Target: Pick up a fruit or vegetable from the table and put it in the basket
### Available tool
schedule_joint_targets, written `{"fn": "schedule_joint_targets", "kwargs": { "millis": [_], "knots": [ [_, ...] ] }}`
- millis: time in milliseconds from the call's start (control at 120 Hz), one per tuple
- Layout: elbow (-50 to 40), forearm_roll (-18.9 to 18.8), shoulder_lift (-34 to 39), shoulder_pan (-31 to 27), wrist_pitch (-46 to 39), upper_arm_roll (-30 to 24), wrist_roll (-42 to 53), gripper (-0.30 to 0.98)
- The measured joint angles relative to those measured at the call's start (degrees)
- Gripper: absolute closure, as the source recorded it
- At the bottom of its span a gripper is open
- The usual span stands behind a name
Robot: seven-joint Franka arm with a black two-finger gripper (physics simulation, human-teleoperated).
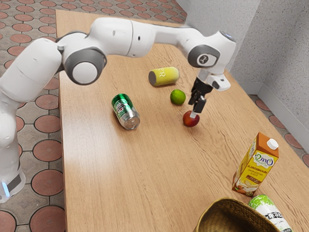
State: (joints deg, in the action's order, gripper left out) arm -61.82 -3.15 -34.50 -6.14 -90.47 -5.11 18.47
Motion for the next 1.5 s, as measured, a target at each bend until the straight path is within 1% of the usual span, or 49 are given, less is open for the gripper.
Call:
{"fn": "schedule_joint_targets", "kwargs": {
  "millis": [500, 833, 1167, 1500],
  "knots": [
    [-0.26, 0.07, -1.42, -0.40, -0.16, 0.02, 1.17, 0.00],
    [-0.28, 0.97, -1.14, -0.36, -0.03, -0.07, 1.34, 0.00],
    [-0.44, 1.12, -1.46, -0.36, -1.72, 0.02, 1.08, 0.00],
    [-0.52, 1.17, -4.16, -0.36, -3.68, 0.02, 0.72, 0.00]
  ]
}}
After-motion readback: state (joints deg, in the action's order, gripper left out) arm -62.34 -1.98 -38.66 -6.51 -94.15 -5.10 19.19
